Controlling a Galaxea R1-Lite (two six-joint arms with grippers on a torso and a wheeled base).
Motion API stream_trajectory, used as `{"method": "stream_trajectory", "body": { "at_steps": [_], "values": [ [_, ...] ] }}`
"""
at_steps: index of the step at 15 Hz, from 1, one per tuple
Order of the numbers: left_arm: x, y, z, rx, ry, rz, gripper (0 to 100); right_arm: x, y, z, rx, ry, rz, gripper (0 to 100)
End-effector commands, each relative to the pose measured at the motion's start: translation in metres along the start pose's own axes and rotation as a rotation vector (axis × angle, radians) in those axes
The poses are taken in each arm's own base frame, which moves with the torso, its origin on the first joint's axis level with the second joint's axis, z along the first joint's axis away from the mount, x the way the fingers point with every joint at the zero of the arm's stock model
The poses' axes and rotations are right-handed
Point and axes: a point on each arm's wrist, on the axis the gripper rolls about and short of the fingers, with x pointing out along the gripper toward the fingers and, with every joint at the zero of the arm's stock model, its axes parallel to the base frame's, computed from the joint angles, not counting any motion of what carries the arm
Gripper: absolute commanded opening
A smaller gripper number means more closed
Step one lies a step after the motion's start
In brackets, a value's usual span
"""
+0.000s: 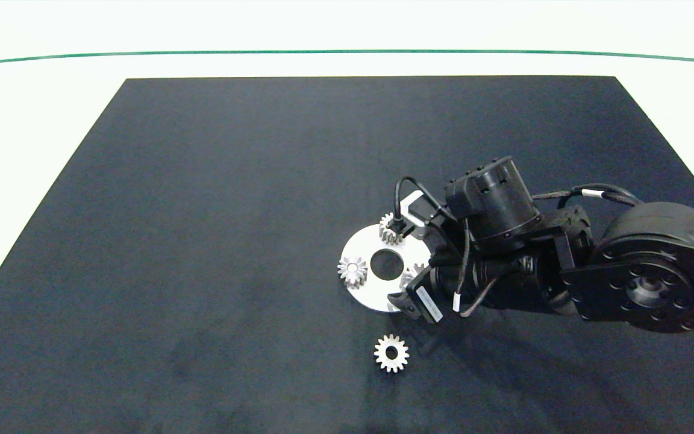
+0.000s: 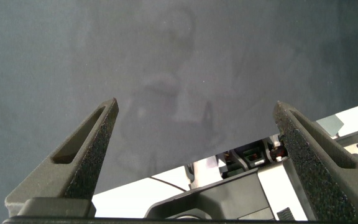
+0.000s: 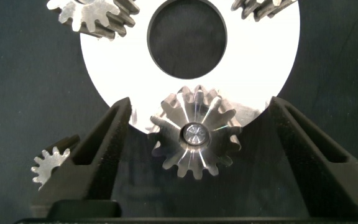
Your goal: Remove an incorrectly installed larger gear and replace it with the correct smaller gear
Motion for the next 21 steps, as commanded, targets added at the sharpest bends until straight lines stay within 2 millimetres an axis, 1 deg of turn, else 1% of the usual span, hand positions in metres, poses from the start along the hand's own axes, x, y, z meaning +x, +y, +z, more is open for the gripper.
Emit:
{"method": "stream_trajectory", "body": {
  "at_steps": [1, 6, 13, 21],
  "values": [
    [-0.0004, 0.0000, -0.0009, 0.002, 0.002, 0.001, 100, 0.0035, 0.0025, -0.0005, -0.006, 0.009, -0.001, 82],
    [-0.0002, 0.0000, -0.0016, 0.000, 0.003, 0.001, 100, 0.0037, 0.0076, 0.0014, -0.015, 0.000, 0.006, 73],
    [0.0016, -0.0001, -0.0037, 0.001, 0.014, -0.001, 100, 0.0024, 0.0064, 0.0004, -0.032, 0.009, -0.019, 58],
    [0.0019, -0.0001, -0.0040, 0.001, 0.016, 0.000, 100, 0.0034, 0.0069, -0.0012, -0.034, 0.016, -0.017, 43]
  ]
}}
